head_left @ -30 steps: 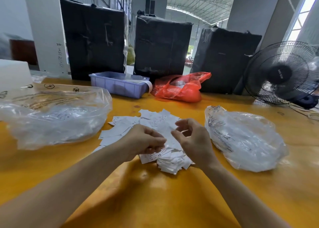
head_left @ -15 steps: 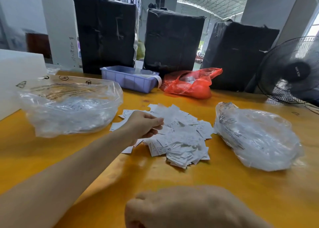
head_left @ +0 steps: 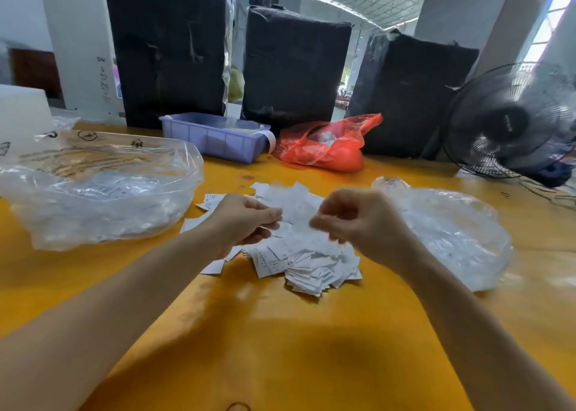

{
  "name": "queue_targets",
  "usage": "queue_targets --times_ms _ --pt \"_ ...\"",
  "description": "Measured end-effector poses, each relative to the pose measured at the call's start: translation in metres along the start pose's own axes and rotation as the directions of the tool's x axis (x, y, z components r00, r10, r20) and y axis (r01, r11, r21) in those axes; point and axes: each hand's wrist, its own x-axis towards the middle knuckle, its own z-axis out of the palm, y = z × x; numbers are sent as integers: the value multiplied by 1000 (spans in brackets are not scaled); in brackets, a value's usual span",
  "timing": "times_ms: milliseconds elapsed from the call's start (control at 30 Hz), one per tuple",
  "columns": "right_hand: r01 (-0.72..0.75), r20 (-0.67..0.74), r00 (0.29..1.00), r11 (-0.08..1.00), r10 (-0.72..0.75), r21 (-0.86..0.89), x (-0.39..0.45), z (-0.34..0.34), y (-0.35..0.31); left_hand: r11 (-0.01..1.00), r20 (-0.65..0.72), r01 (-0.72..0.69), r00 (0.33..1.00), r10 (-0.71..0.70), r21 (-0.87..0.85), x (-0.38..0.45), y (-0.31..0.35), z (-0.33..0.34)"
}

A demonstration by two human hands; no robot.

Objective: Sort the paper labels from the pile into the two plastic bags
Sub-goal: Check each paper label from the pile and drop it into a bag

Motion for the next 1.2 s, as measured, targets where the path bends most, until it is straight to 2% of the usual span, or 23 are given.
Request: queue_targets --times_ms 33,67,100,133,200,233,267,300,333,367,400,467,500,533,600,667,700,800,867,1067,1200 --pt "-62 -235 971 993 37 -101 5 -26 25 1000 11 5 1000 -5 16 -1 -1 0" --pt "-169 -413 906 973 91 -156 8 -48 55 999 26 11 1000 -12 33 -1 -1 1" --pt "-269 -513 854 919 89 -289 4 -61 73 999 47 15 999 -18 52 -2 -1 2" --pt "-374 -519 842 850 143 -372 2 -66 86 997 73 18 997 -23 76 -3 -1 3" --pt "-572 -503 789 720 353 -393 0 -76 117 993 118 21 992 -35 120 -4 -2 7" --pt "-645 -471 759 612 449 -457 -3 -82 119 991 137 21 990 -39 130 -5 -2 8" --pt "-692 -471 722 504 507 -517 -5 -82 120 991 152 18 988 -38 133 -6 -1 9" --pt "-705 -507 709 457 491 -542 -5 -80 116 991 165 11 986 -34 137 -6 -1 10" --pt "-676 -545 735 493 404 -547 -1 -74 110 990 175 3 984 -28 144 -7 -1 11" --pt "-609 -565 774 580 286 -541 3 -64 102 987 179 -7 984 -22 158 -8 -1 11" --pt "-476 -563 816 703 131 -527 5 -54 92 984 171 -16 985 -14 175 -8 -1 12" --pt "-163 -450 891 884 -58 -438 8 -30 70 975 129 -44 991 15 220 -8 -2 12" --pt "-57 -340 936 910 -96 -411 7 -14 62 968 110 -62 993 37 243 -7 -3 11" --pt "5 -217 970 906 -107 -423 6 3 56 961 96 -80 994 56 266 -7 -3 9" --pt "20 -11 999 857 -30 -515 8 30 58 946 75 -110 993 91 304 -6 -4 6" --pt "-35 64 993 779 96 -626 12 40 61 940 44 -127 992 119 317 -5 -4 4" --pt "-66 54 991 785 126 -615 14 42 63 941 29 -128 992 125 313 -5 -4 3" --pt "-177 -62 984 912 166 -371 16 40 70 941 -3 -112 993 119 318 -4 -2 3" --pt "-261 -106 964 948 245 -184 15 35 75 937 -16 -96 994 108 336 -3 -1 4" --pt "-388 -146 904 914 402 114 10 16 82 934 -62 -80 992 108 348 -5 1 4" --pt "-352 -186 874 849 449 394 7 9 81 971 -81 -64 993 85 229 -8 4 4"
